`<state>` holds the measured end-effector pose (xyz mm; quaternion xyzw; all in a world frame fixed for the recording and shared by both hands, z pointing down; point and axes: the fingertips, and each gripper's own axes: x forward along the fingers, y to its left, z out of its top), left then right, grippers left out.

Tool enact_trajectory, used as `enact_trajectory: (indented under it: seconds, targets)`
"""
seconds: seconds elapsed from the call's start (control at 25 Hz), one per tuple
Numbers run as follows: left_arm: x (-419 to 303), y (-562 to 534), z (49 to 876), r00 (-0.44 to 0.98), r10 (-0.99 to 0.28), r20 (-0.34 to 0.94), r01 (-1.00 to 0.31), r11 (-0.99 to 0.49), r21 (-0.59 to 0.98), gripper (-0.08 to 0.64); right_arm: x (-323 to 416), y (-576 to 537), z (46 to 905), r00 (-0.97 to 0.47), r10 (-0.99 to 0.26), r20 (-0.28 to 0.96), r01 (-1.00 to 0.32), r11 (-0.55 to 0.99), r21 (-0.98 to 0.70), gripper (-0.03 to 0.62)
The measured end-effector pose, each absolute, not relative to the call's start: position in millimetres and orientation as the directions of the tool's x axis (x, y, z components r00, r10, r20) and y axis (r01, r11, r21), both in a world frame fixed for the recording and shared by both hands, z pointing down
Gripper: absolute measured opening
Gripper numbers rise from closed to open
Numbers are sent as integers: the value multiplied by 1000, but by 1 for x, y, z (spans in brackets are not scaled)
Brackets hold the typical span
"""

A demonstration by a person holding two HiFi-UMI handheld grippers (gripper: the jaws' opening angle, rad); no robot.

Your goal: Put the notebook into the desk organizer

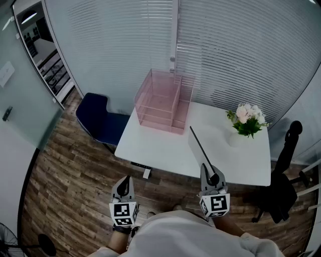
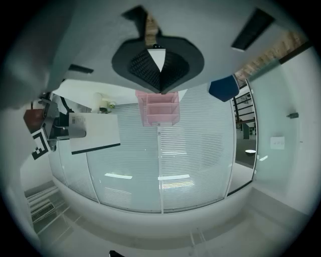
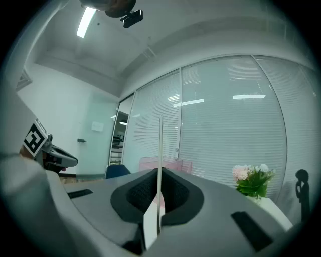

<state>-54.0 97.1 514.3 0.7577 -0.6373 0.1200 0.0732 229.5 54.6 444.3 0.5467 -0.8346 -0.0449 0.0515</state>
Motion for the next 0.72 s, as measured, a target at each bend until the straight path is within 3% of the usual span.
enact_trajectory:
  seconds: [0.72]
  targets:
    - [-20,83,519,155,-942,297,-982,-181,-60,8,256,33,446,-406,-914,17,-903,404,144,23]
